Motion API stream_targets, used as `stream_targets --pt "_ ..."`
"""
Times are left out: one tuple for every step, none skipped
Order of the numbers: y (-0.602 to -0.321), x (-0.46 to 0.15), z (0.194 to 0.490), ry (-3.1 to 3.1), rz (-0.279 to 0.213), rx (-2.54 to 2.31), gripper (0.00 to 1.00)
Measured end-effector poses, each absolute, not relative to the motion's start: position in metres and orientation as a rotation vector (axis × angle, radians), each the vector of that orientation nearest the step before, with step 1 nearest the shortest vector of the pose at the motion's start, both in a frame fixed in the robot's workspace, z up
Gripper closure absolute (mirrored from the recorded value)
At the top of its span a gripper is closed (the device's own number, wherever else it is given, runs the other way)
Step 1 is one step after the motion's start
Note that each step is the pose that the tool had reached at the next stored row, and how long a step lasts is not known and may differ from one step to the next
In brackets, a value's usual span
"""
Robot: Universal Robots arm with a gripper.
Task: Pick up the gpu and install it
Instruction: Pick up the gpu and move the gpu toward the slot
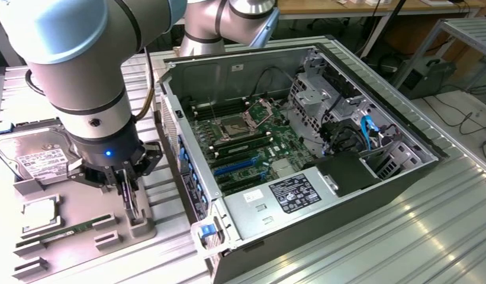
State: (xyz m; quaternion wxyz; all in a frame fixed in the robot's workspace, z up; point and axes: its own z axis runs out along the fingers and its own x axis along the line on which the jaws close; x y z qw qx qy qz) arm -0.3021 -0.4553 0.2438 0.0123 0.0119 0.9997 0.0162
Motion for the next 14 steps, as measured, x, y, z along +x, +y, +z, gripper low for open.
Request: stream_targets --pt "-0.4554 -0.3021 0.2438 3.116 0.050 0.037 0.72" --pt "-0.4553 -0.3021 0.2440 3.116 0.051 0.037 0.72" --pt "-0.4554 -0.3022 0.2444 3.117 0.050 0.037 0.72" --pt "-0.4554 -0.3022 0.2450 3.117 0.050 0.037 0.72" --pt "-0.4554 -0.3022 0.2456 3.117 0.051 0.037 0.72" --pt "-0.4553 -0.3022 0.2460 3.116 0.051 0.037 0.72" --pt "-0.4553 -0.3022 0.2467 3.117 0.051 0.037 0.72" --pt "-0.4553 -0.3022 0.2478 3.116 0.051 0.037 0.72" --pt "-0.4554 -0.3021 0.2489 3.116 0.051 0.037 0.72" --pt "-0.4553 -0.3021 0.2496 3.116 0.051 0.037 0.72" --pt "-0.4554 -0.3021 0.2503 3.116 0.051 0.037 0.72" --pt "-0.4553 -0.3021 0.2506 3.116 0.052 0.037 0.72" --pt "-0.4553 -0.3021 0.2510 3.116 0.052 0.037 0.72" --pt "-0.4554 -0.3021 0.2514 3.116 0.052 0.037 0.72"
